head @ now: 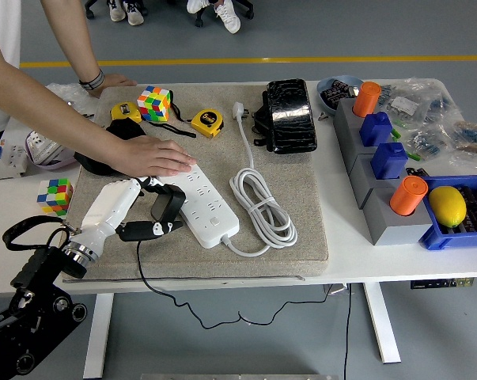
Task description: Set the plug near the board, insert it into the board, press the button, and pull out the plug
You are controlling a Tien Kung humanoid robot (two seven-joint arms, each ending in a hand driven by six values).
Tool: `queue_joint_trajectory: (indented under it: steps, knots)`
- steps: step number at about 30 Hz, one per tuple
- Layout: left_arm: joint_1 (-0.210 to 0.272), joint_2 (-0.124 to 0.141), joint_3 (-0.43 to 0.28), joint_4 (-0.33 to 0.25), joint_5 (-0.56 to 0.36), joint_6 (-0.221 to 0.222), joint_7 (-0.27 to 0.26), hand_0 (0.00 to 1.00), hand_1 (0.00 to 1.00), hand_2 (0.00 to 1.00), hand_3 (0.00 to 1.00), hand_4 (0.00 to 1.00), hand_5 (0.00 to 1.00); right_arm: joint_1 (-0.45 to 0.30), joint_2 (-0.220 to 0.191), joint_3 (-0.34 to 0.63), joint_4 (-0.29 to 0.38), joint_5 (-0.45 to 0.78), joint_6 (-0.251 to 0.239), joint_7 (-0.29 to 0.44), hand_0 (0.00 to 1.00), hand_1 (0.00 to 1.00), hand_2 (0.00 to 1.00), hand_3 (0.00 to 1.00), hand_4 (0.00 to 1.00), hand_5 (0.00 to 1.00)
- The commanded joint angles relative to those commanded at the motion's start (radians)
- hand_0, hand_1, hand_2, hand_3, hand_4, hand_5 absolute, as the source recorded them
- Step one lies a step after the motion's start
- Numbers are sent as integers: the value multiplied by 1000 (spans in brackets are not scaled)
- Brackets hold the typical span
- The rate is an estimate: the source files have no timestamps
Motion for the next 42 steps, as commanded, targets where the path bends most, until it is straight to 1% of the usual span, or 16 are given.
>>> queue_joint_trajectory:
  steps: [14, 26, 32, 36, 39, 42]
  knots:
    - [-36, -12, 27, -4, 0, -15, 2, 511, 611, 618, 584, 982, 469, -1, 1, 0, 0, 1, 0, 2, 549, 572, 523, 503, 819, 356]
    - [-82, -18, 48, 8, 0, -26, 13, 515, 610, 615, 587, 980, 469, 3, 1, 11, 4, -10, -1, 3, 549, 571, 523, 503, 819, 356]
    - [-88, -22, 55, 11, 0, -34, 19, 506, 609, 614, 588, 980, 469, 3, 0, 13, 5, -12, -1, 3, 548, 571, 523, 503, 819, 356]
    - [-77, -16, 46, -6, -4, -18, -2, 503, 601, 608, 585, 980, 470, 1, 0, 15, 5, -12, -2, 5, 549, 572, 523, 503, 818, 355]
    - [-72, -7, 37, -18, 3, -22, 3, 503, 601, 608, 585, 980, 470, -2, 0, 11, 4, -9, -2, 5, 549, 572, 523, 503, 818, 355]
    - [-74, -1, 44, -19, 12, -29, 10, 500, 600, 601, 583, 982, 472, -1, 1, 17, 5, -12, -2, 6, 549, 571, 523, 503, 818, 356]
